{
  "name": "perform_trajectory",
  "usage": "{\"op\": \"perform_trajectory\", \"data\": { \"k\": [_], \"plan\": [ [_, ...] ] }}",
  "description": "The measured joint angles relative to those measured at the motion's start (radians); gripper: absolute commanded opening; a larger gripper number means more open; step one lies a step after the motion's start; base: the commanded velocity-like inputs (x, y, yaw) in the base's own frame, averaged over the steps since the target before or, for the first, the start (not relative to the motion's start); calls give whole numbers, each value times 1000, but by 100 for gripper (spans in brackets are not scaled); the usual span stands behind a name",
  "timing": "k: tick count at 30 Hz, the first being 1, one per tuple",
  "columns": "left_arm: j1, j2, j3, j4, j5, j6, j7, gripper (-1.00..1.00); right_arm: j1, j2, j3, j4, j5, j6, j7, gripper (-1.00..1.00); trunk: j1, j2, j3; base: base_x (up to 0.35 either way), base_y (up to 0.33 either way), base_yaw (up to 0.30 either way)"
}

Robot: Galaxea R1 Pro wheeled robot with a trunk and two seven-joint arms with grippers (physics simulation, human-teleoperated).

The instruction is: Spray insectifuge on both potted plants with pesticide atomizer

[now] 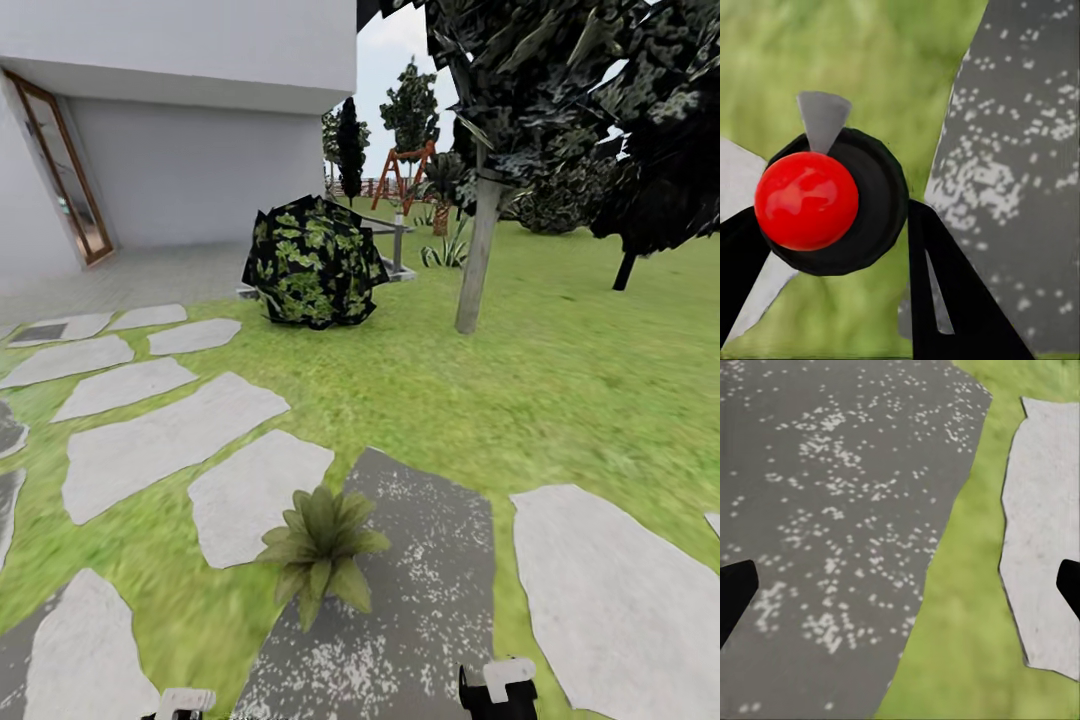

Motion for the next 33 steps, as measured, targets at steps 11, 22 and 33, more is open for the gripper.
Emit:
{"op": "perform_trajectory", "data": {
  "k": [11,22,33],
  "plan": [
    [-2,-1,-23,-13,-37,6,-18,-100,0,2,6,-1,15,2,5,100,0,0,0,1,4,87],
    [-38,136,-109,-223,-576,26,-672,-100,-10,-5,89,-443,327,260,991,100,0,0,0,0,0,0],
    [-43,135,-114,-284,-596,52,-668,-100,-17,38,89,-448,327,254,1001,100,0,0,0,0,0,0]
  ]
}}
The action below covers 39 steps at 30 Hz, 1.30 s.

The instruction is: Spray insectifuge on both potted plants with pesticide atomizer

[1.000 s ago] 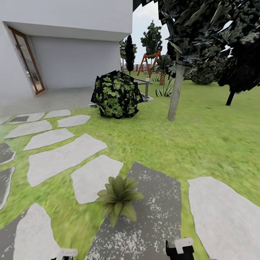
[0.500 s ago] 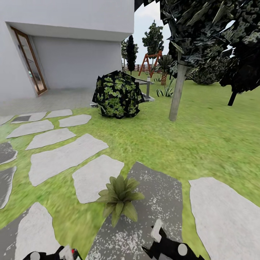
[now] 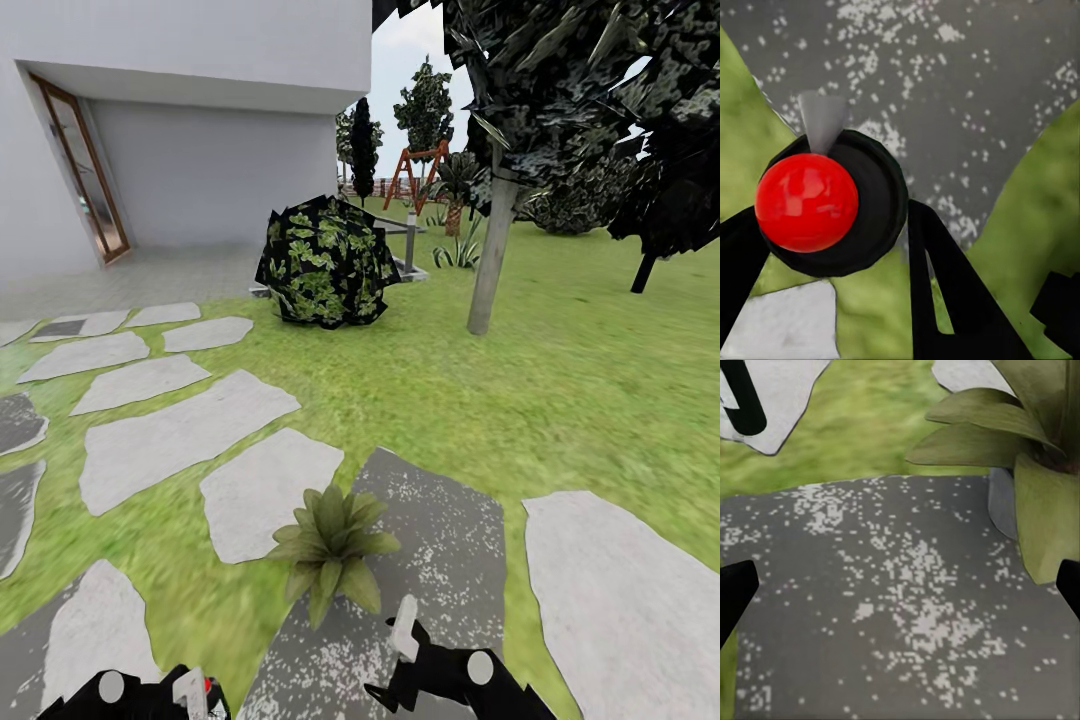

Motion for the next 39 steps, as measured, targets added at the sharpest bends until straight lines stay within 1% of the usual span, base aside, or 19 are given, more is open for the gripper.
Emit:
{"op": "perform_trajectory", "data": {
  "k": [6,8,12,13,14,15,17,20,22,24,25,26,27,28,32,36,39],
  "plan": [
    [-35,1,-1,-26,-1,27,-33,-100,0,1,-1,0,0,1,0,100,0,0,0,0,0,0],
    [-46,-1,-2,-28,-7,39,-45,-100,0,2,0,-2,0,3,0,100,0,0,0,0,0,0],
    [-69,-17,1,-43,-26,64,-67,-100,0,7,3,-9,-1,3,1,100,0,0,0,0,0,0],
    [-75,-19,1,-49,-30,70,-73,-100,-1,13,4,-14,-1,3,2,100,0,0,0,0,0,0],
    [-149,-22,-3,-45,-142,135,-305,-100,-1,24,4,-28,-1,5,4,100,0,0,0,0,0,0],
    [-169,-24,3,-54,-144,145,-339,-100,-1,30,4,-40,-1,7,5,100,0,0,0,0,0,0],
    [-169,-31,0,-56,-172,154,-377,-100,-1,45,5,-70,0,9,8,100,0,0,0,0,0,0],
    [-179,-34,0,-56,-208,156,-397,-100,-6,51,6,-77,0,9,10,100,0,0,0,0,0,0],
    [-183,-35,1,-55,-217,156,-401,-100,-12,57,6,-78,0,11,17,100,0,0,0,0,0,0],
    [-184,-38,1,-56,-220,156,-406,-100,-22,60,6,-78,0,12,71,100,0,0,0,0,0,0],
    [-184,-46,1,-57,-222,156,-408,-100,-27,61,6,-79,-1,13,127,100,0,0,0,0,0,0],
    [-184,-53,1,-57,-224,156,-408,-100,-30,62,6,-79,-1,15,152,100,0,0,0,0,0,0],
    [-185,-58,1,-57,-227,156,-409,-100,-32,63,5,-79,-1,16,162,100,0,0,0,0,0,0],
    [-185,-66,1,-57,-233,156,-409,-100,-34,63,5,-79,-1,17,171,-100,0,0,0,0,0,0],
    [-185,-92,1,-57,-266,157,-403,-100,-36,63,4,-78,-1,18,181,-100,0,0,0,0,0,0],
    [-186,-115,1,-57,-272,157,-402,-100,-37,64,4,-79,-2,19,182,-100,0,0,0,0,0,0],
    [-186,-128,1,-57,-273,156,-403,-100,-38,78,4,-80,-3,34,182,-100,0,0,0,0,0,0]
  ]
}}
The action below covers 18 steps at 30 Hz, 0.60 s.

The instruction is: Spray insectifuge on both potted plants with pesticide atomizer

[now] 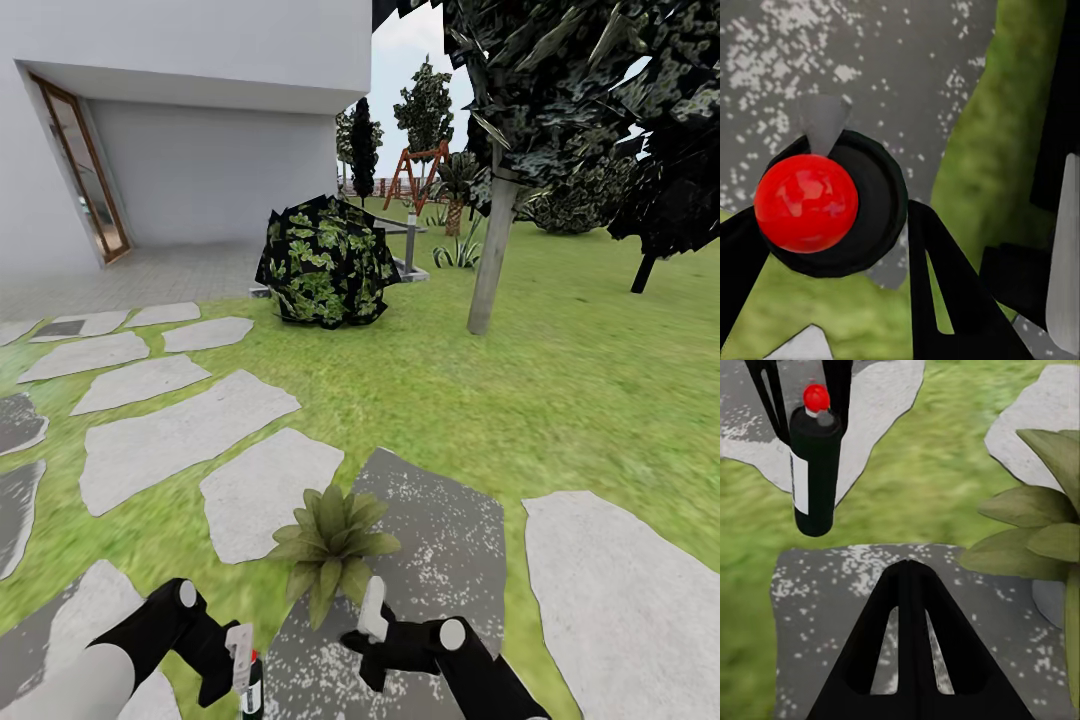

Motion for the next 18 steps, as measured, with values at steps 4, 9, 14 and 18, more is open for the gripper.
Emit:
{"op": "perform_trajectory", "data": {
  "k": [4,9,14,18],
  "plan": [
    [0,-12,0,0,0,0,1,-100,-3,9,0,-1,-12,21,0,-100,0,0,0,0,0,0],
    [0,-38,1,-38,0,1,-4,-100,-7,9,0,-1,-14,24,-1,-100,0,0,0,0,0,0],
    [0,-60,1,-64,-1,3,-6,-100,-8,9,0,0,-14,24,-2,-100,0,0,0,0,0,0],
    [0,-75,1,-71,-26,17,-5,-100,-8,9,0,-1,-14,26,-5,-100,0,0,0,0,0,0]
  ]
}}
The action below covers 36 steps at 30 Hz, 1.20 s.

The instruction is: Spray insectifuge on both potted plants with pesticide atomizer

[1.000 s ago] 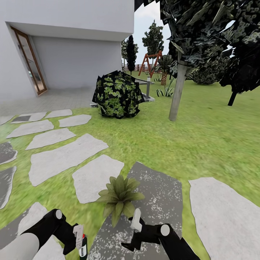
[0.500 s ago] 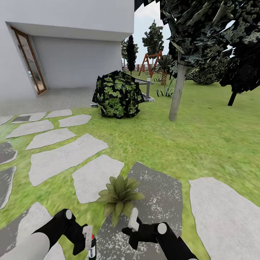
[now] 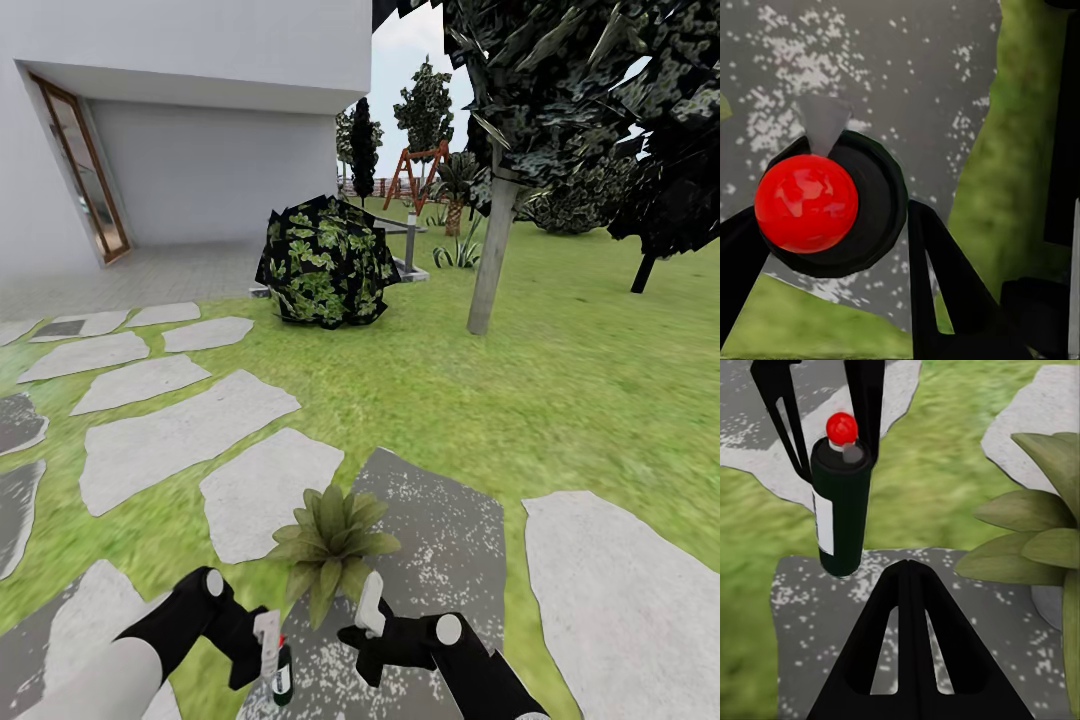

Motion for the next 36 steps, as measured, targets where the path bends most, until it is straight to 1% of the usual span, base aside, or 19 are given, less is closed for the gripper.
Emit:
{"op": "perform_trajectory", "data": {
  "k": [2,3,4,6,8,15,23,26,27,29,31,33,36],
  "plan": [
    [0,-1,0,-2,-26,13,0,-100,-2,0,0,-1,0,10,-1,-100,0,0,0,0,0,0],
    [0,-2,0,-2,-32,16,0,-100,-6,0,0,-1,0,36,-1,-100,0,0,0,0,0,0],
    [0,-5,0,-2,-36,17,0,-100,-13,0,0,-4,0,73,-1,-100,0,0,0,0,0,0],
    [0,-11,0,-2,-39,18,0,-100,-20,0,0,-22,-1,113,-1,-100,0,0,0,0,0,0],
    [0,-15,-1,-3,-40,19,1,-100,-23,0,0,-33,-1,126,-2,-100,0,0,0,0,0,0],
    [-11,-40,1,-2,-40,28,3,-100,-24,0,0,-35,-2,131,-2,-100,0,0,0,0,0,0],
    [-11,-45,1,-1,-38,38,-1,-100,-24,0,4,-23,0,130,4,-100,0,0,0,0,0,0],
    [-11,-45,2,-1,-35,38,-2,-100,-24,0,28,-21,0,129,5,-100,0,0,0,0,0,0],
    [-11,-45,2,0,-34,38,-3,-100,-24,0,46,-21,0,128,5,-100,0,0,0,0,0,0],
    [-11,-45,2,0,-32,38,-3,-100,-24,0,66,-21,0,127,4,-100,0,0,0,0,0,0],
    [-11,-48,2,-1,-33,38,-3,-100,-24,0,74,-22,0,127,4,-100,0,0,0,0,0,0],
    [-11,-63,1,0,-36,38,-3,-100,-24,0,76,-22,0,127,4,-100,0,0,0,0,0,0],
    [-11,-70,-1,-1,-36,38,-2,-100,-24,0,76,-22,0,127,4,-100,0,0,0,0,0,0]
  ]
}}
